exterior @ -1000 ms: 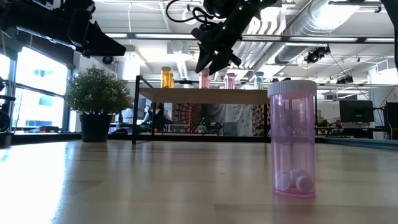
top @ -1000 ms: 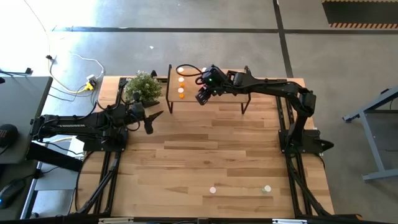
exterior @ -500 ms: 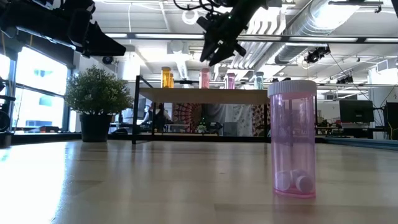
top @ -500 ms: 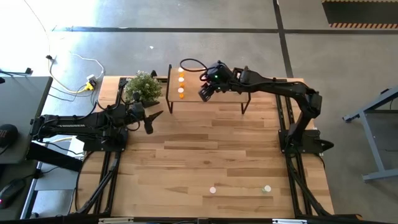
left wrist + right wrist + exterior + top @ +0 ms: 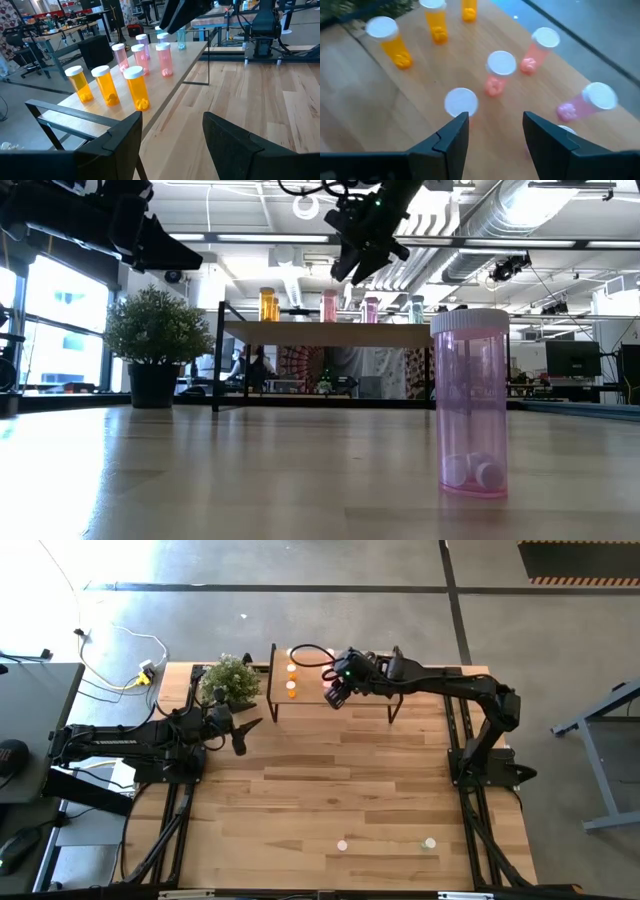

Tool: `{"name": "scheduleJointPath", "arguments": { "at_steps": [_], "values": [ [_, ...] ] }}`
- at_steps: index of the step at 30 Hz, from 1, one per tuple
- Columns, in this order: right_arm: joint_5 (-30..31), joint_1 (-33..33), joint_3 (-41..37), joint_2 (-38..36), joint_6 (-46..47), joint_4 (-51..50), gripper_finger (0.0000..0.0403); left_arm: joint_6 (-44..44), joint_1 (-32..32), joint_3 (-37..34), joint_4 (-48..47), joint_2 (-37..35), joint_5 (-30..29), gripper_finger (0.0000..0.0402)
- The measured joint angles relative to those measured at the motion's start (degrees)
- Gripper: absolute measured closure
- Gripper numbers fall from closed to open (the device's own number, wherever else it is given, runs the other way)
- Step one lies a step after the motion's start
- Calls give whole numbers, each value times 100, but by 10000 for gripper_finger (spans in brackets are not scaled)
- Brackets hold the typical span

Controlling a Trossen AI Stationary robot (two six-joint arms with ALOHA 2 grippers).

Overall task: Pick and place medicine bottles onto shelf by color
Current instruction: Adjust the pink pill bottles in the shelf

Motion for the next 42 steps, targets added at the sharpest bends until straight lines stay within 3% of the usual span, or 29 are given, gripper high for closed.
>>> {"name": "scheduleJointPath", "arguments": {
  "at_steps": [20,42],
  "values": [
    [648,95,-14,234,-51,-64,224,0,-1,0,0,0,1,202],
    [364,88,-14,243,-50,76,224,0,0,0,0,0,2,202]
  ]
}}
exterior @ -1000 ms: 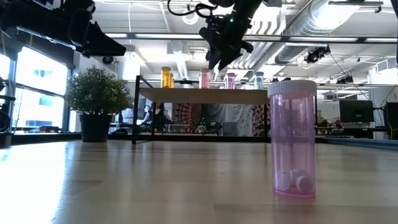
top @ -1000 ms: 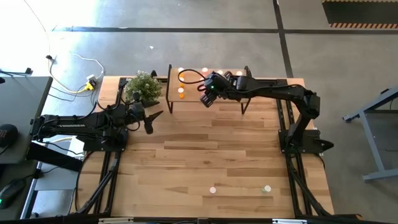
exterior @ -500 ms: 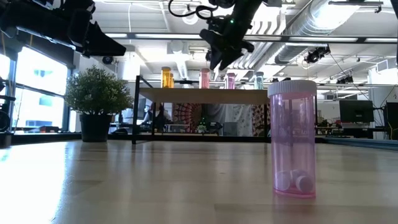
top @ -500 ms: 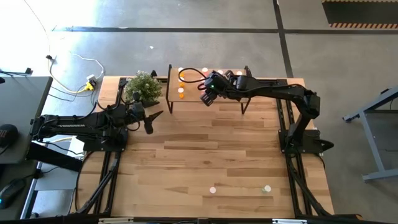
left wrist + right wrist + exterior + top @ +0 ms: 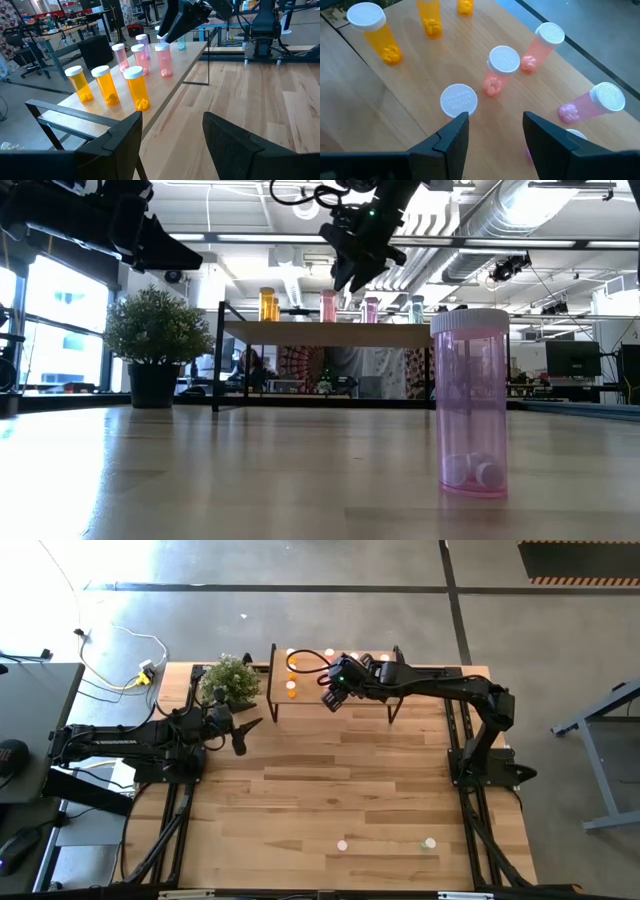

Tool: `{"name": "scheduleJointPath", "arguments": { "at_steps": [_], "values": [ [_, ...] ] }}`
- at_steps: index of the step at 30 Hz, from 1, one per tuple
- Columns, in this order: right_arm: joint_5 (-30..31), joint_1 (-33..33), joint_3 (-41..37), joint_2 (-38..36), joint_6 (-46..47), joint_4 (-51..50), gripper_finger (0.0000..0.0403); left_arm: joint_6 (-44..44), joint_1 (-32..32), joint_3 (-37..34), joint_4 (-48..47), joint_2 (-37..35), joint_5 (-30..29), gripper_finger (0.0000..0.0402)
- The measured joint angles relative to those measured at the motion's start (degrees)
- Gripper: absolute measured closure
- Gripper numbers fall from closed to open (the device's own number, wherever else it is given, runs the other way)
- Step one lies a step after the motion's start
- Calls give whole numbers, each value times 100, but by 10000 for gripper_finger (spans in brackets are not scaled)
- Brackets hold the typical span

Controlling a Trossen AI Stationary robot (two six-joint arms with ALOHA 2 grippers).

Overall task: Pick and place medicine bottles onto shelf by color
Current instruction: Adjust the pink pill bottles in the shelf

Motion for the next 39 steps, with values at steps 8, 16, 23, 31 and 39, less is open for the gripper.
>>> {"name": "scheduleJointPath", "arguments": {
  "at_steps": [8,16,23,31,39],
  "values": [
    [345,0,1,-17,-183,73,224,0,0,0,0,0,0,202],
    [439,-415,482,-57,-718,284,224,0,0,0,-1,0,0,202],
    [-92,-1002,688,-55,-1184,611,224,-1,-1,0,-2,-1,0,202],
    [-672,-1614,691,-24,-1402,881,224,-2,-1,0,-2,0,0,202],
    [-1108,-1867,694,231,-1517,1091,224,-2,0,0,-2,0,-2,202]
  ]
}}
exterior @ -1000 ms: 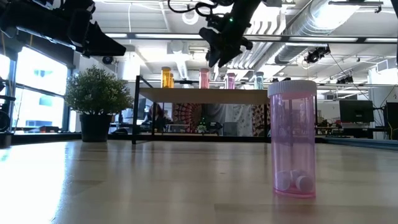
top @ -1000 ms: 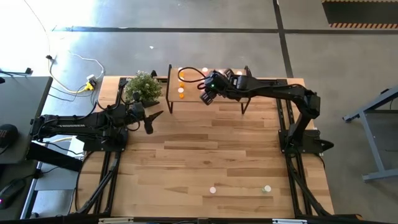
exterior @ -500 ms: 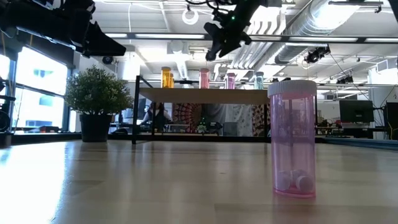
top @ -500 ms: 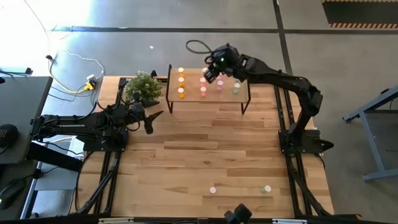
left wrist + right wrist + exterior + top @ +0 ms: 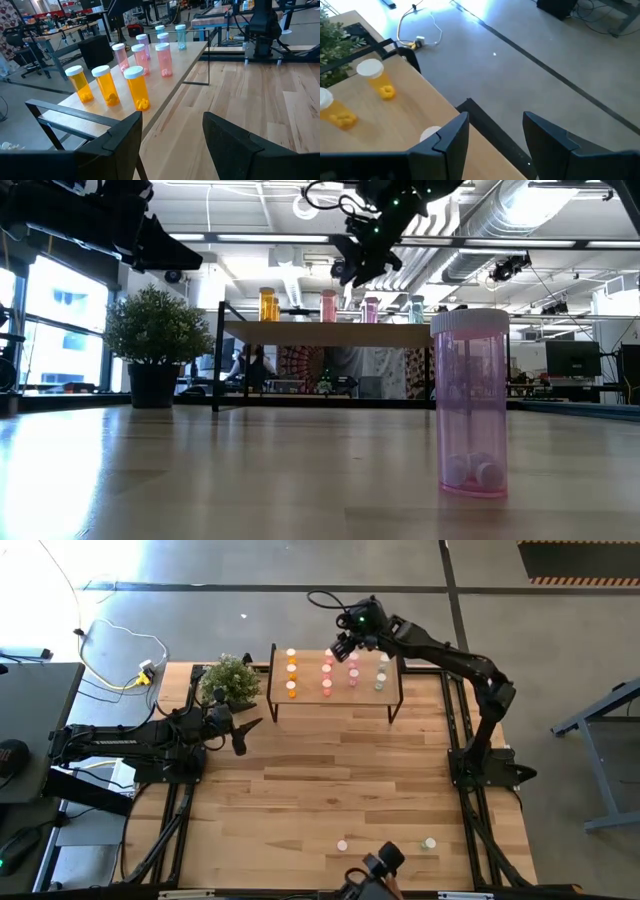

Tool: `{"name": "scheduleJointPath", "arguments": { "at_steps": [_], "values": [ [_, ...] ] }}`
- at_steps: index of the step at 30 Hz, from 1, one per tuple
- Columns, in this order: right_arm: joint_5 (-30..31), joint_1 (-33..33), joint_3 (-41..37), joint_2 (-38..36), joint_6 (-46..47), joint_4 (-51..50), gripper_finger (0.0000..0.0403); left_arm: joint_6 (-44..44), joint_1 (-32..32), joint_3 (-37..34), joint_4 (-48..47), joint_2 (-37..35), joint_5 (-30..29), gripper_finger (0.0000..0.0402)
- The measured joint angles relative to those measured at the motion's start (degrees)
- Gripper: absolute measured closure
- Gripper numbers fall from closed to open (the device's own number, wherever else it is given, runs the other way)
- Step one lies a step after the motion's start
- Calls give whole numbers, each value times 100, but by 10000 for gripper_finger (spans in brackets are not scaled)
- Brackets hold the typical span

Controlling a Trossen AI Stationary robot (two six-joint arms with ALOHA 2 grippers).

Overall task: Pick and place medicine bottles onto shelf by color
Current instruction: Adjust the pink pill bottles in the shelf

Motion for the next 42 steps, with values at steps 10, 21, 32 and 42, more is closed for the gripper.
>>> {"name": "scheduleJointPath", "arguments": {
  "at_steps": [10,21,32,42],
  "values": [
    [-276,144,-1,160,179,-420,224,2,0,0,2,-1,-22,202],
    [173,258,-3,341,168,-385,224,0,0,0,2,0,-22,202],
    [93,245,-56,355,309,-610,224,2,-1,0,2,-2,-34,202],
    [2,258,-56,355,337,-604,224,2,0,0,2,-2,-42,202]
  ]
}}
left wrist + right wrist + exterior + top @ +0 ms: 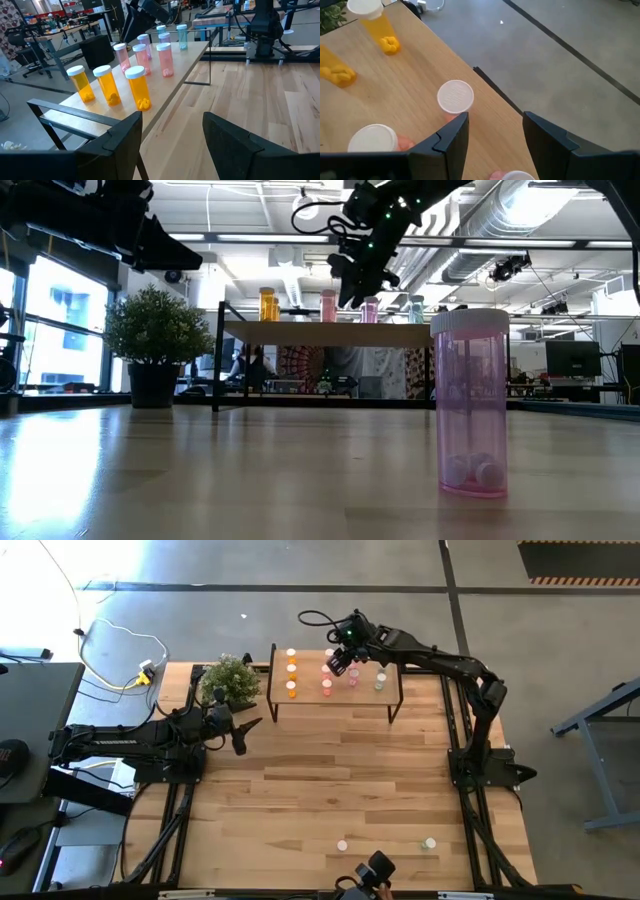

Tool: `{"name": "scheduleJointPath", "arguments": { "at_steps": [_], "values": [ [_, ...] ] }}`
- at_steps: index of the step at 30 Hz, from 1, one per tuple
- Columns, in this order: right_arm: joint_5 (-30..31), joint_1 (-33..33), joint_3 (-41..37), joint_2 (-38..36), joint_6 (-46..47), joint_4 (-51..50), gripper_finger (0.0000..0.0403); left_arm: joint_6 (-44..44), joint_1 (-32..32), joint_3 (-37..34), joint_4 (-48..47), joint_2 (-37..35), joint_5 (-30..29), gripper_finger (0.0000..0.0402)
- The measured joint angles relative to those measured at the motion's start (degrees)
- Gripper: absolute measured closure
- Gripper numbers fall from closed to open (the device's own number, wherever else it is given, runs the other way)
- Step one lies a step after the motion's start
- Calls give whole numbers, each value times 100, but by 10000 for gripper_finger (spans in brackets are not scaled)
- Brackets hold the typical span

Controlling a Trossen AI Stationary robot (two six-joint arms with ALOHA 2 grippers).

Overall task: Pick and place medicine bottles onto shelf by color
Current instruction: Adjust the pink pill bottles in the shelf

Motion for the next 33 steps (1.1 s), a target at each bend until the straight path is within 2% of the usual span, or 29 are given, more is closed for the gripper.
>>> {"name": "scheduleJointPath", "arguments": {
  "at_steps": [15,22,29,33],
  "values": [
    [-222,0,0,0,6,48,224,0,0,0,0,0,0,202],
    [72,-35,-2,0,80,191,224,0,0,0,0,1,0,202],
    [42,-374,-2,0,29,570,224,195,-2,0,0,2,-2,202],
    [-245,-692,-2,24,157,533,224,153,-1,0,0,1,-2,202]
  ]
}}
